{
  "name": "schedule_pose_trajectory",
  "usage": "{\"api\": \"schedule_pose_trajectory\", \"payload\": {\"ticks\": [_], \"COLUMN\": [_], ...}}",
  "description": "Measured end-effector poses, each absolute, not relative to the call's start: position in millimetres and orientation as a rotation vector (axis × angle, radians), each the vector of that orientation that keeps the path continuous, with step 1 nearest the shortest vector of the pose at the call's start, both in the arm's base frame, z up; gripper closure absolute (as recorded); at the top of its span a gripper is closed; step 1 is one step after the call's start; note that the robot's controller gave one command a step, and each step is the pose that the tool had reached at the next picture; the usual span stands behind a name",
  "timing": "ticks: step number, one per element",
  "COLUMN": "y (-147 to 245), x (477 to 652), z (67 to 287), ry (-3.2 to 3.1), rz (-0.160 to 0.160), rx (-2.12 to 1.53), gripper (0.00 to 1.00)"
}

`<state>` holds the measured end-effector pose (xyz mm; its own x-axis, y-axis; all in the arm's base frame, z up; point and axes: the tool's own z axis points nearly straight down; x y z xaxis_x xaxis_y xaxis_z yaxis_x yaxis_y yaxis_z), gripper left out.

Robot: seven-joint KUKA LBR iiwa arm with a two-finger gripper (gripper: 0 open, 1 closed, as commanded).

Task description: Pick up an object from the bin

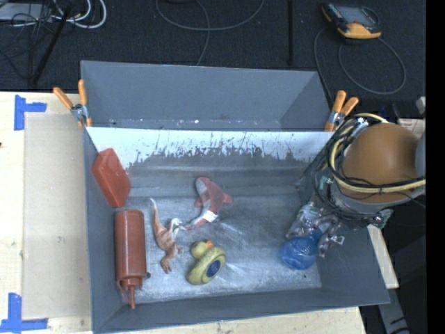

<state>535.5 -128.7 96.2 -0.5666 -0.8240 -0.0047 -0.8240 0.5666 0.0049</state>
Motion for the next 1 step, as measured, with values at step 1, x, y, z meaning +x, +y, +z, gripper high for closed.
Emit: {"api": "schedule_pose_trajectory", "payload": {"ticks": [1], "y": [-128.7], "x": [534.6], "z": [106.4], "ry": [2.783], "rz": [0.011], "rx": [-1.462], "gripper": [1.00]}}
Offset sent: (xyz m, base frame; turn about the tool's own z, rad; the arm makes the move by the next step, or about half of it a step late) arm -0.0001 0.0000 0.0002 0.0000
